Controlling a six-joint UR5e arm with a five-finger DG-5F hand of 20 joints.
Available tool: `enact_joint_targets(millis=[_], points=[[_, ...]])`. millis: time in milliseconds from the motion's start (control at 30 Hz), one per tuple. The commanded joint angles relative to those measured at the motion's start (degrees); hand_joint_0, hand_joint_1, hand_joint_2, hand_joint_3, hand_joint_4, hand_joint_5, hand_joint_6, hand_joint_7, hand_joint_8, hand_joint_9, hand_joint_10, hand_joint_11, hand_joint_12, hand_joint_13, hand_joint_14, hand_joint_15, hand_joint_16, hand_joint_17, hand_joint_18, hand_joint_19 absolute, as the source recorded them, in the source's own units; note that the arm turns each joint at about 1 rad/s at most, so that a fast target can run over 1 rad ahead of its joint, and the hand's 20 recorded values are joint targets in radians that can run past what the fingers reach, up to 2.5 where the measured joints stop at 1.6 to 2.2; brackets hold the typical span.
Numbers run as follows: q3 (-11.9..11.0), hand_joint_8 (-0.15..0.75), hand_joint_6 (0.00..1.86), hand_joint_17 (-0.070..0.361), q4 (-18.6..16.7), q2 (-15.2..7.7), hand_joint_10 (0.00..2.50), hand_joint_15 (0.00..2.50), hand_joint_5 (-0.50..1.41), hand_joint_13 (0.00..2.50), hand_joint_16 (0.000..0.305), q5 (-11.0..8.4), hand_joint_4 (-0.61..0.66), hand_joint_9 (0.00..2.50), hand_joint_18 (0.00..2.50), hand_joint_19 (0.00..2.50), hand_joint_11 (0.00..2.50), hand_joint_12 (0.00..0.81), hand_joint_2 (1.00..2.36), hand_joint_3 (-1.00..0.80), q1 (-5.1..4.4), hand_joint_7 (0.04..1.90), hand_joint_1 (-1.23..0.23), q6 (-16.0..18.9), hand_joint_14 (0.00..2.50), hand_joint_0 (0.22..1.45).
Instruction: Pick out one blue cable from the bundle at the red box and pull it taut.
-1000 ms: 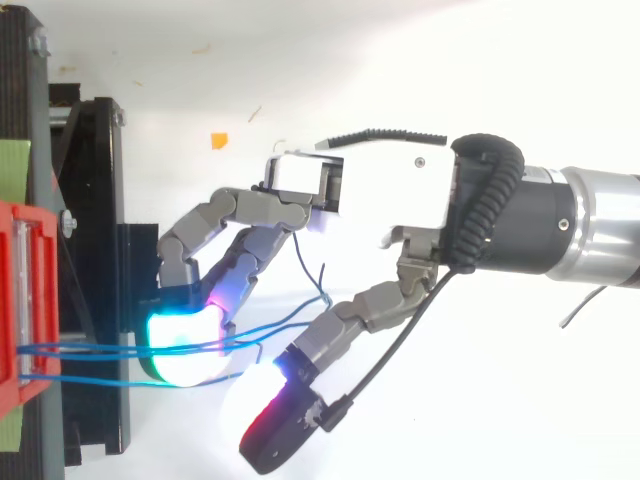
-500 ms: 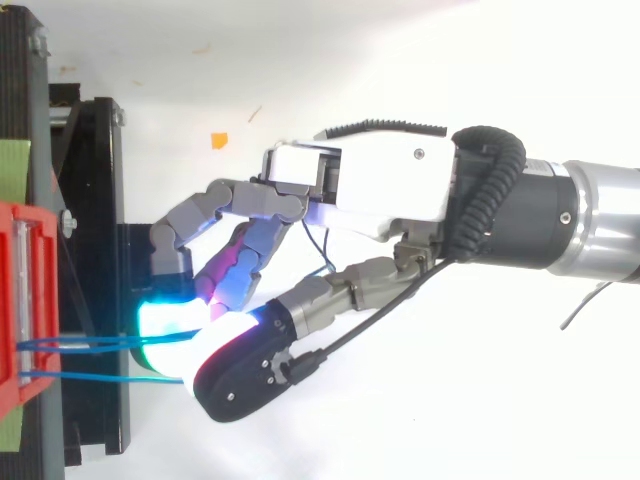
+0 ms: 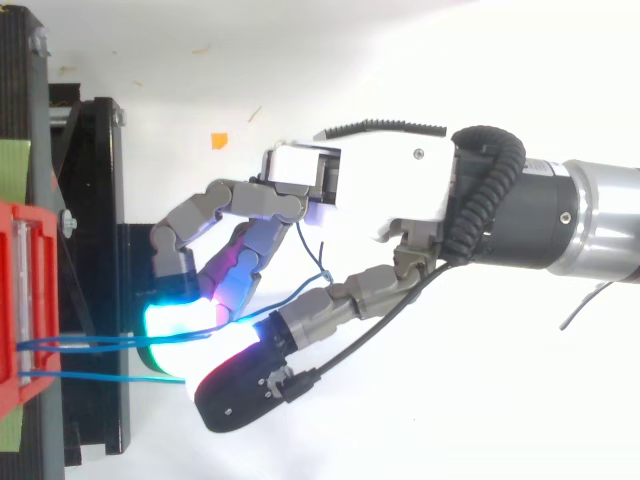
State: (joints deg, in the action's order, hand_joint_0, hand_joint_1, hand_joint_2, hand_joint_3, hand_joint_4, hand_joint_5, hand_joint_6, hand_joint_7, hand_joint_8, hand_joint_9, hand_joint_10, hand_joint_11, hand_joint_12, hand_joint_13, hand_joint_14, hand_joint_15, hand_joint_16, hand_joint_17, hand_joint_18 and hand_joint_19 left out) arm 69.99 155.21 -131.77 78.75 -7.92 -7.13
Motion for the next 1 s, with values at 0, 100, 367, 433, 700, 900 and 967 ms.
enact_joint_targets(millis=[0, 100, 367, 433, 700, 900, 967], points=[[0.06, 0.259, 0.87, 0.106, 0.0, -0.06, 0.02, 0.3, -0.13, 0.87, 0.047, 0.09, 0.07, 1.13, 0.77, 0.57, 0.6, 0.325, 1.02, -0.28, 0.01, 1.09, -0.82, 0.02, 0.01, 0.62], [0.06, 0.26, 0.88, 0.106, 0.0, -0.06, 0.02, 0.3, -0.14, 0.87, 0.047, 0.0, 0.06, 1.12, 0.77, 0.57, 0.61, 0.324, 1.02, -0.31, 0.01, 1.08, -0.86, 0.02, 0.01, 0.64], [0.06, 0.267, 0.87, 0.111, 0.18, -0.06, 0.02, 0.29, -0.13, 0.89, 0.049, 0.09, 0.12, 1.16, 0.81, 0.57, 0.59, 0.331, 1.0, -0.5, 0.01, 1.0, -0.69, 0.02, 0.01, 0.54], [0.06, 0.271, 0.86, 0.113, 0.18, 0.03, 0.02, 0.29, -0.13, 0.9, 0.05, 0.09, 0.12, 1.19, 0.82, 0.56, 0.6, 0.334, 1.0, -0.5, 0.01, 0.99, -0.64, -0.07, 0.01, 0.52], [-0.21, 0.259, 0.85, 0.105, 0.18, 0.03, 0.02, 0.3, -0.11, 0.92, 0.047, 0.09, 0.08, 1.24, 0.8, 0.6, 0.62, 0.319, 1.0, -0.46, 0.01, 1.06, -0.54, -0.07, 0.01, 0.6], [-0.21, 0.268, 0.86, 0.106, 0.26, 0.03, 0.02, 0.31, -0.1, 0.92, 0.047, 0.09, 0.09, 1.26, 0.8, 0.6, 0.62, 0.324, 1.02, -0.27, 0.01, 1.13, -0.66, -0.07, 0.01, 0.59], [-0.29, 0.274, 0.86, 0.107, 0.26, 0.03, 0.02, 0.32, -0.1, 0.92, 0.048, 0.09, 0.08, 1.25, 0.81, 0.6, 0.61, 0.326, 1.02, -0.23, 0.01, 1.14, -0.7, -0.07, 0.01, 0.58]])
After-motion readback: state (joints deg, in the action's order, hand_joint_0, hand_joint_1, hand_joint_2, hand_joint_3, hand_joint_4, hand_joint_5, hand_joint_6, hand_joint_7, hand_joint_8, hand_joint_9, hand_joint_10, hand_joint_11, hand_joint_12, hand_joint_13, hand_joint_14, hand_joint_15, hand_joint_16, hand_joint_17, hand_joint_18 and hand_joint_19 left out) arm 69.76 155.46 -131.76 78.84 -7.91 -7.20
